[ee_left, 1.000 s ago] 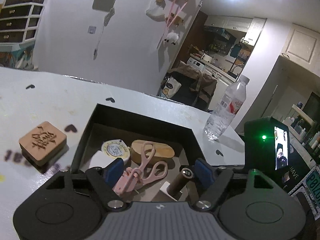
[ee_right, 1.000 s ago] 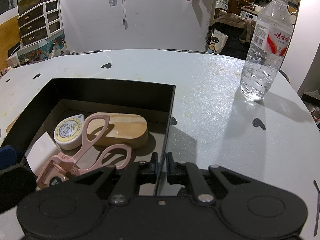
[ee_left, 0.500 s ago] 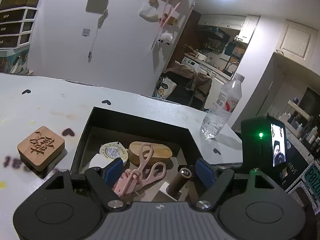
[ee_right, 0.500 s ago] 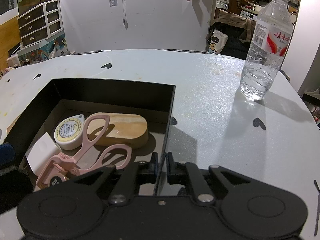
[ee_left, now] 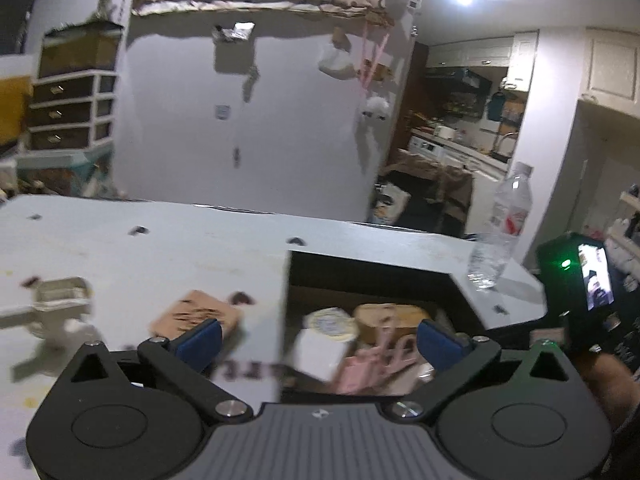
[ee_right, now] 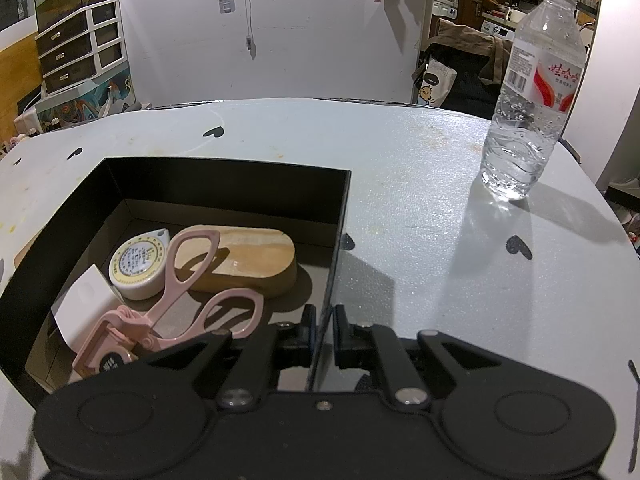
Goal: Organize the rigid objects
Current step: 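Move the left tool back and grasp the beige plastic part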
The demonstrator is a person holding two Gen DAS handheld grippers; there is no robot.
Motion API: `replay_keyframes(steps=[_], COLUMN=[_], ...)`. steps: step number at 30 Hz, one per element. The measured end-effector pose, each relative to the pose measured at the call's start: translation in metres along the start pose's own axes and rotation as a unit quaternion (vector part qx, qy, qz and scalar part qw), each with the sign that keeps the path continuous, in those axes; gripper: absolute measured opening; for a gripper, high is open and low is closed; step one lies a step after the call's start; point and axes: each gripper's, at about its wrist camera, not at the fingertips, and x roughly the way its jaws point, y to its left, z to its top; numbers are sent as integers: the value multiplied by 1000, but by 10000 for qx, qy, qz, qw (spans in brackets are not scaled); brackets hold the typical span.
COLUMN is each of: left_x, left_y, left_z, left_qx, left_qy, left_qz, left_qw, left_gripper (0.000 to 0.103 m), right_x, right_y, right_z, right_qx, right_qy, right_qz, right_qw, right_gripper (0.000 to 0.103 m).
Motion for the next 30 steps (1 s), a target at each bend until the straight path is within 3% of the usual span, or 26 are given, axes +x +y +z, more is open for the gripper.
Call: replay_keyframes(steps=[5,14,30], left_x=[-9,2,27], left_y=[21,62,99], left_z=[-8,-26,-40], left_qx=[181,200,-84], left_qy=[-10,312,540], left_qz=[518,1399,1873], left_qw=[9985,9895,9808], left_gripper=[103,103,103], right_x=[0,0,0], right_y=[0,0,0], right_z=[0,0,0], right_qx=[0,-9,-7], right_qy=[0,-1,-2], right_qz=[0,0,-1], right_qw=[10000,10000,10000], right_gripper=[8,8,8])
